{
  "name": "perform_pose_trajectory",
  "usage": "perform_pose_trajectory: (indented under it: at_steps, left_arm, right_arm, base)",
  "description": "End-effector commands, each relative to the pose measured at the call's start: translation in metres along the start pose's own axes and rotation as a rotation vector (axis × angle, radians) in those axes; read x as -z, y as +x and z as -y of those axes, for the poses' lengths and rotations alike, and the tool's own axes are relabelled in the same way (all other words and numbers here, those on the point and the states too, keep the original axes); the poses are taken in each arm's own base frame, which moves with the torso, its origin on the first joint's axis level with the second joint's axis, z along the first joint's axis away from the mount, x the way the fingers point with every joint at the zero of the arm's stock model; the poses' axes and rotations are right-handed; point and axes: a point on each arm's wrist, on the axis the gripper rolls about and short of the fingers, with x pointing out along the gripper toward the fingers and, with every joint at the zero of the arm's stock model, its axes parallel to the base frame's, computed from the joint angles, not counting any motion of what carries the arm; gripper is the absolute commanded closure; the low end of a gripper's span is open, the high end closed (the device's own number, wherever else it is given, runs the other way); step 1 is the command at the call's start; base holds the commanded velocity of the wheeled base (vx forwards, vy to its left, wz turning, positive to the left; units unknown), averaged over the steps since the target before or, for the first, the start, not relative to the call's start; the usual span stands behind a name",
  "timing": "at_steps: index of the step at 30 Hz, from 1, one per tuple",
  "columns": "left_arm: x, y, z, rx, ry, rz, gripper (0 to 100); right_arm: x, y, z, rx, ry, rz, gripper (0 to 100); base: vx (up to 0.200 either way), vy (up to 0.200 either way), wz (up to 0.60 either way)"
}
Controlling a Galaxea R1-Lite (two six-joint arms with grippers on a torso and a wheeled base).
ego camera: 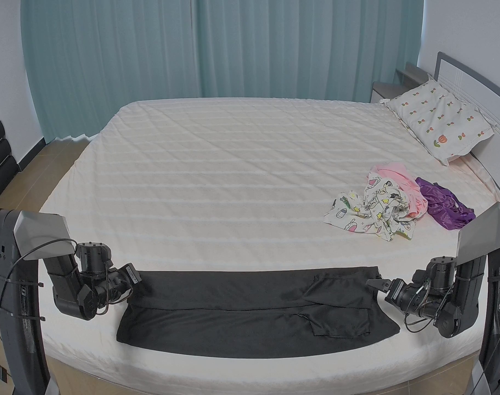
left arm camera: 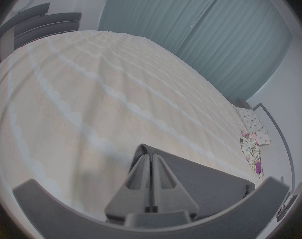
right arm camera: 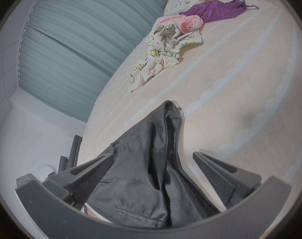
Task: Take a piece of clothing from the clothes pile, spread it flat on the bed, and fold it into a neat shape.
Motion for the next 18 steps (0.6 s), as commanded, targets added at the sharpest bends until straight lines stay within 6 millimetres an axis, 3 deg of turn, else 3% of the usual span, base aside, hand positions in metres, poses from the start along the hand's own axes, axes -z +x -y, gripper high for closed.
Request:
perform_pose_trajectory:
  at_steps: [1,7,18]
  left_arm:
    - [-0.002,0.003,-0.004,-0.009,-0.008,0.010,100]
    - [-0.013,0.006,-0.006,-0.018,-0.044,0.059,100]
    - [-0.011,0.014,-0.006,-0.018,-0.046,0.049,100]
  right_arm:
    - [0.000,0.000,0.000,-0.005,-0.004,0.006,0]
    - [0.000,0.001,0.000,-0.005,-0.004,0.006,0]
    - [0.000,0.001,0.000,-0.005,-0.004,0.006,0]
  base:
    - [0.000,0.000,0.00]
    - [0.000,0.000,0.00]
    - [0.000,0.000,0.00]
